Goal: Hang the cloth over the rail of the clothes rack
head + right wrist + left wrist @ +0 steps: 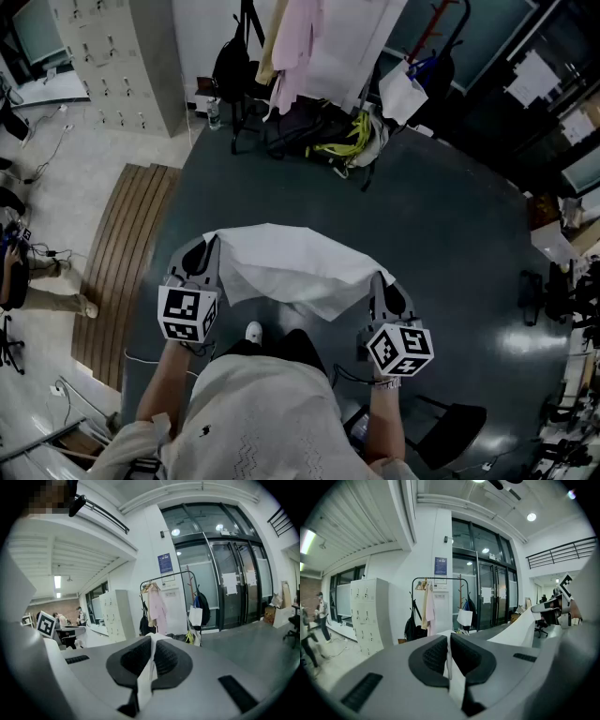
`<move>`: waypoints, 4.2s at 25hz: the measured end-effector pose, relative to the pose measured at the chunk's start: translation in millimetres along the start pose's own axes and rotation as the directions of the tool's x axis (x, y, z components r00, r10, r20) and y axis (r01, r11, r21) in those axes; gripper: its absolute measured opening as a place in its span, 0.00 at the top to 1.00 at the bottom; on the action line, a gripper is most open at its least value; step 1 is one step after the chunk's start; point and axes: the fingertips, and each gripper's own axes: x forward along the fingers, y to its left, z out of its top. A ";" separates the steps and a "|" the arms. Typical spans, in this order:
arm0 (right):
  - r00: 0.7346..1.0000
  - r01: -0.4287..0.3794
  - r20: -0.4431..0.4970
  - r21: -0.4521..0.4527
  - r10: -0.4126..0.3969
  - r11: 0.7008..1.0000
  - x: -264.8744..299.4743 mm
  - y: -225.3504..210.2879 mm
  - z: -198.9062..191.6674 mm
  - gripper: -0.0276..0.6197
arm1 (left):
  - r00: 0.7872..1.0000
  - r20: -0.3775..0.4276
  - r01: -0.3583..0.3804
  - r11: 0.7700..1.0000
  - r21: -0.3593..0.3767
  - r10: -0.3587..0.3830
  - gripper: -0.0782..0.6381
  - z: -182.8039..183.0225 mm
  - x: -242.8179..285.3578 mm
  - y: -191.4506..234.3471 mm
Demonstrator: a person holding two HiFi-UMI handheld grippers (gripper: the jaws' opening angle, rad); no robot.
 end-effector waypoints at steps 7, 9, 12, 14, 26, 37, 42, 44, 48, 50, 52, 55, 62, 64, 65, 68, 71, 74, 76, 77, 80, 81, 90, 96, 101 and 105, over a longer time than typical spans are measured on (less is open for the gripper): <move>1.000 0.031 0.002 -0.001 -0.031 1.000 17.7 1.1 7.1 0.93 | 1.000 0.018 -0.001 0.999 0.050 0.000 0.87 13.9 20.7 23.7; 0.999 0.036 -0.005 0.000 -0.036 0.999 29.8 -4.3 10.6 0.93 | 1.000 0.013 0.009 0.999 0.053 -0.010 0.87 18.8 37.4 26.0; 0.999 0.032 -0.022 -0.003 -0.032 0.999 60.4 -19.6 14.0 0.93 | 1.000 -0.001 0.026 0.998 0.064 -0.026 0.87 21.1 71.3 22.6; 0.999 0.030 -0.036 -0.006 -0.030 1.000 84.4 -36.2 14.5 0.93 | 0.999 -0.013 0.036 0.997 0.070 -0.035 0.87 17.9 99.3 15.5; 0.998 -0.009 -0.058 0.003 0.009 1.000 253.0 -174.2 84.0 0.93 | 1.000 -0.015 -0.025 0.999 0.035 0.026 0.87 76.5 313.7 5.8; 0.999 -0.038 -0.011 -0.029 0.037 0.999 393.5 -241.2 171.9 0.93 | 0.998 -0.002 -0.060 0.995 0.077 0.060 0.87 134.6 457.3 35.2; 1.000 0.031 0.002 -0.038 -0.031 0.999 476.1 -272.5 216.5 0.93 | 0.998 0.055 -0.016 0.996 0.090 0.011 0.87 170.8 562.8 70.5; 0.998 0.066 0.001 -0.024 -0.066 0.998 509.8 -280.1 233.3 0.93 | 0.998 0.059 0.015 0.995 0.096 -0.020 0.87 187.0 609.1 84.0; 0.991 0.129 0.023 -0.035 -0.129 0.991 567.6 -292.8 277.1 0.93 | 0.993 0.071 0.081 0.990 0.118 -0.090 0.87 227.6 689.2 103.9; 0.987 0.156 0.045 -0.026 -0.155 0.987 593.6 -301.5 296.3 0.93 | 0.992 0.078 0.091 0.985 0.144 -0.103 0.87 243.8 722.6 116.1; 0.982 0.176 0.065 -0.005 -0.176 0.984 616.4 -309.7 310.5 0.93 | 0.992 0.081 0.083 0.983 0.161 -0.097 0.87 256.1 753.1 130.8; 0.981 0.186 0.060 -0.008 -0.185 0.983 646.9 -319.8 324.2 0.93 | 0.993 0.074 0.075 0.982 0.176 -0.089 0.87 269.1 789.1 148.1; 0.992 0.122 0.009 -0.066 -0.122 0.990 735.5 -356.9 361.8 0.93 | 0.995 -0.011 0.099 0.974 0.203 -0.099 0.87 297.9 878.6 163.7; 0.999 0.051 -0.007 -0.113 -0.052 0.992 759.5 -364.8 384.4 0.93 | 0.996 -0.004 0.091 0.972 0.215 -0.092 0.87 319.8 900.4 160.9; 1.000 0.017 -0.006 -0.136 -0.018 0.991 770.4 -370.0 399.6 0.93 | 0.997 0.010 0.077 0.970 0.230 -0.082 0.87 335.0 911.0 158.7; 0.998 -0.050 0.029 -0.198 0.057 0.979 799.9 -390.5 456.2 0.93 | 0.996 0.083 0.006 0.959 0.284 -0.030 0.87 390.3 941.9 154.3; 0.992 -0.092 0.057 -0.251 0.110 0.964 831.2 -409.9 514.7 0.93 | 0.985 0.168 -0.093 0.939 0.332 0.038 0.87 444.0 972.0 161.5; 0.987 -0.144 0.028 -0.284 0.159 0.948 862.2 -423.7 562.4 0.93 | 0.979 0.184 -0.141 0.934 0.328 0.083 0.87 481.3 997.4 171.8; 0.983 -0.171 0.007 -0.301 0.181 0.938 874.3 -425.3 586.4 0.93 | 0.988 0.145 -0.101 0.937 0.335 0.055 0.87 500.5 1007.9 171.2; 0.982 -0.177 0.003 -0.317 0.188 0.932 876.6 -423.0 596.4 0.93 | 0.991 0.126 -0.076 0.933 0.353 0.033 0.87 509.8 1010.4 169.2; 0.981 -0.163 0.033 -0.397 0.191 0.903 873.3 -408.9 628.6 0.93 | 0.989 0.146 -0.075 0.902 0.425 0.014 0.87 542.8 1008.6 165.2; 0.980 -0.156 0.048 -0.416 0.193 0.896 868.8 -402.3 636.9 0.93 | 0.986 0.165 -0.085 0.893 0.442 0.012 0.87 551.9 1005.1 163.1; 0.955 -0.066 0.209 -0.538 0.209 0.841 826.6 -353.7 733.5 0.93 | 0.948 0.317 -0.172 0.784 0.597 -0.033 0.87 661.1 954.2 158.1; 0.952 0.050 0.265 -0.628 0.153 0.776 821.2 -351.5 813.7 0.93 | 0.939 0.343 -0.237 0.712 0.661 -0.004 0.87 729.2 941.6 182.2; 0.948 0.125 0.300 -0.663 0.109 0.738 825.5 -356.0 867.5 0.93 | 0.941 0.336 -0.281 0.642 0.713 0.039 0.87 774.9 953.8 199.6; 0.937 0.213 0.344 -0.682 0.051 0.700 818.3 -371.3 913.4 0.93 | 0.924 0.368 -0.361 0.560 0.745 0.106 0.87 810.3 953.8 212.1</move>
